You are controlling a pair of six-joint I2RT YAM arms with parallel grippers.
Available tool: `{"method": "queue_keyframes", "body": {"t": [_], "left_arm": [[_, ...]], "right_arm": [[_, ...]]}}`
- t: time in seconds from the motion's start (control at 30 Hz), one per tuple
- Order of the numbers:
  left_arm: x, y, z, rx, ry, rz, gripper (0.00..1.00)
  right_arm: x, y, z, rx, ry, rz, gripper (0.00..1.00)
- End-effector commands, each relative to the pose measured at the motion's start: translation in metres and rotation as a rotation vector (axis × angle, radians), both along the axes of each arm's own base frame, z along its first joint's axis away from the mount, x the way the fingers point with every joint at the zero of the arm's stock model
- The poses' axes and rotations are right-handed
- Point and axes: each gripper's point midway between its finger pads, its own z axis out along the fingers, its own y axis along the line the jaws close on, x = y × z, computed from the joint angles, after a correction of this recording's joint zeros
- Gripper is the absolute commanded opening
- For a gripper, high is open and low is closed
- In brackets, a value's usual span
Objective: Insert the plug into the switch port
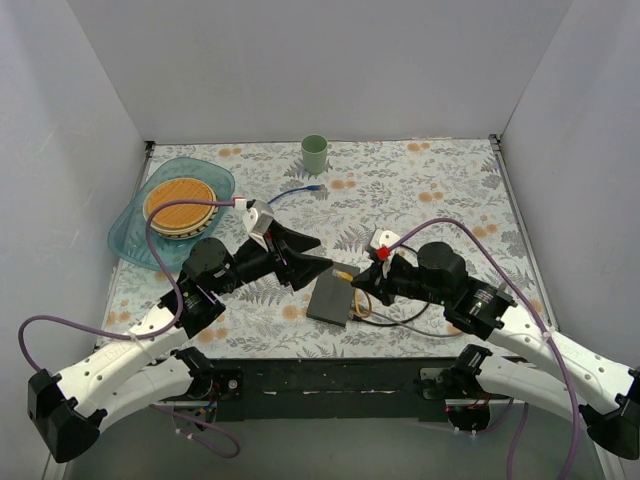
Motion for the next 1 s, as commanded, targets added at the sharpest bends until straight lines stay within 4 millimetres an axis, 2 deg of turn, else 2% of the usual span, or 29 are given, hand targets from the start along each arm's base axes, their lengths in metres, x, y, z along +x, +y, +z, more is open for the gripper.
{"method": "queue_keyframes", "body": {"t": [0.0,0.13,0.2,0.33,0.4,0.53,0.63,0.67,0.83,0.97], "left_arm": [[-0.003,-0.002,0.001,-0.013,-0.006,-0.026,0.63],[-0.001,-0.003,-0.006,-0.001,0.011,-0.019,0.61],[0.002,-0.002,-0.011,0.002,0.03,-0.002,0.61],[0.029,0.01,-0.028,0.029,0.103,0.171,0.6],[0.04,0.013,-0.044,0.073,0.158,0.234,0.6],[0.054,0.016,-0.069,0.142,0.21,0.303,0.6],[0.058,0.014,-0.082,0.168,0.231,0.313,0.6],[0.061,0.015,-0.086,0.175,0.237,0.322,0.6],[0.067,0.013,-0.102,0.206,0.256,0.331,0.61],[0.078,0.011,-0.127,0.251,0.299,0.334,0.61]], "right_arm": [[0.012,-0.001,0.021,0.047,-0.092,-0.054,0.01],[0.013,-0.003,0.023,0.049,-0.1,-0.07,0.01],[0.017,-0.006,0.018,0.038,-0.09,-0.097,0.01],[0.038,-0.02,0.006,-0.007,-0.06,-0.263,0.01],[0.044,-0.026,-0.001,-0.035,-0.053,-0.311,0.01],[0.061,-0.048,-0.021,-0.118,-0.013,-0.488,0.01],[0.065,-0.059,-0.04,-0.189,0.024,-0.554,0.01],[0.064,-0.062,-0.053,-0.234,0.061,-0.574,0.01],[0.066,-0.071,-0.083,-0.351,0.109,-0.623,0.01],[0.065,-0.068,-0.104,-0.434,0.139,-0.602,0.01]]}}
